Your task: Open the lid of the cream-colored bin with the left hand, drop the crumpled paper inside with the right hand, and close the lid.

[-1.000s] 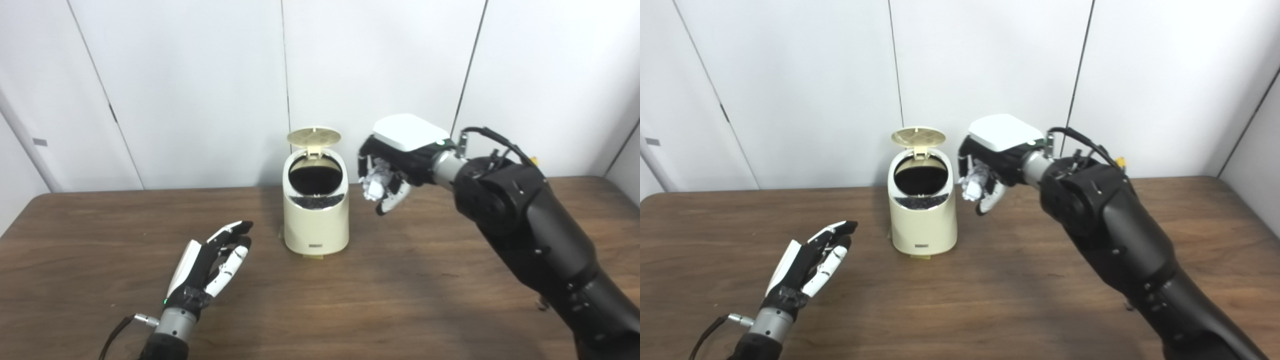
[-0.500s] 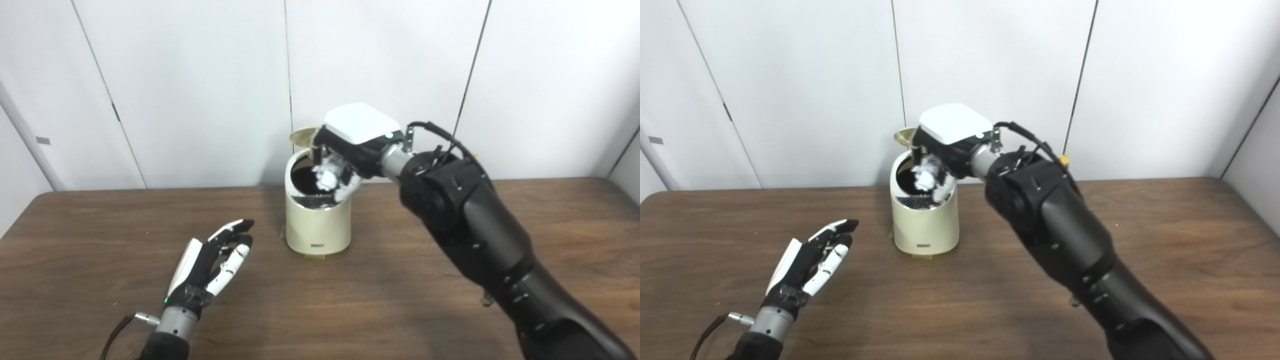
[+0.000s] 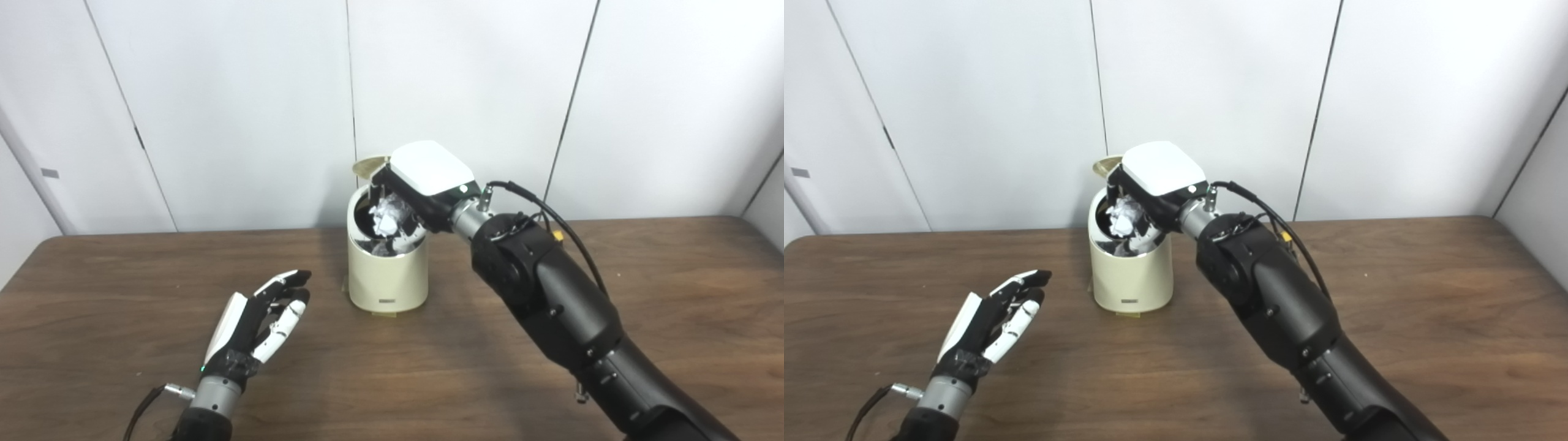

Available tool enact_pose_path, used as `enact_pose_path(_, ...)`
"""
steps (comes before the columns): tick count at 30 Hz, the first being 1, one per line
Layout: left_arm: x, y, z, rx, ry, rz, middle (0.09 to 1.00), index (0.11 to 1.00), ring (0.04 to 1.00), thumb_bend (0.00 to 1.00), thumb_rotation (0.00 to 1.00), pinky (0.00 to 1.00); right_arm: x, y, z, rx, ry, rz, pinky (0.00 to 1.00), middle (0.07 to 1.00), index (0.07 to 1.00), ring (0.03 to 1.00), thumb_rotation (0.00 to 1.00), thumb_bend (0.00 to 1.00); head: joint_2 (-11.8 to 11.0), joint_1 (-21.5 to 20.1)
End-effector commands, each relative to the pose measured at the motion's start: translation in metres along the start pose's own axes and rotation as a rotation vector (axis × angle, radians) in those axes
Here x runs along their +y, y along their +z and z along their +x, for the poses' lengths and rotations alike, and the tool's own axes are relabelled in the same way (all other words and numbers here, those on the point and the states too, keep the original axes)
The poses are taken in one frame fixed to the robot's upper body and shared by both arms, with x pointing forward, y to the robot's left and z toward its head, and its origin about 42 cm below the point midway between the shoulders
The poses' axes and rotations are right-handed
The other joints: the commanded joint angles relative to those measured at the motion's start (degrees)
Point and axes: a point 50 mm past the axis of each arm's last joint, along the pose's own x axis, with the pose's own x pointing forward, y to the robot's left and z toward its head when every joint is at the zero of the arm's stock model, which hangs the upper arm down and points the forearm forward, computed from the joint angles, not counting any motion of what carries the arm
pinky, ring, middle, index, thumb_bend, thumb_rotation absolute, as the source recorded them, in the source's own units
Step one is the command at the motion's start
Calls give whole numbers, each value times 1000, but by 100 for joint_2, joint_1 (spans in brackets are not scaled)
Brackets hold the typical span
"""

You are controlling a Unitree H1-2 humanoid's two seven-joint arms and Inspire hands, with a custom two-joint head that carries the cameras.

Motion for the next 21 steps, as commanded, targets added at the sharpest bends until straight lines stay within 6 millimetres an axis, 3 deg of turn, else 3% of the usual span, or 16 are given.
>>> enact_pose_path(1,9,17,6,-77,43,10,839,851,816,437,845,729,-23,4,8,-38,-91,-36,213,434,474,292,0,532,7,-7)
enact_pose_path(16,11,18,4,-81,30,17,845,856,820,446,833,738,-5,-2,8,-55,-139,-137,205,399,480,278,0,525,34,-15)
enact_pose_path(21,10,17,4,-88,30,15,836,853,806,450,816,715,-1,-6,8,-24,-152,-187,339,561,469,432,0,511,34,-15)
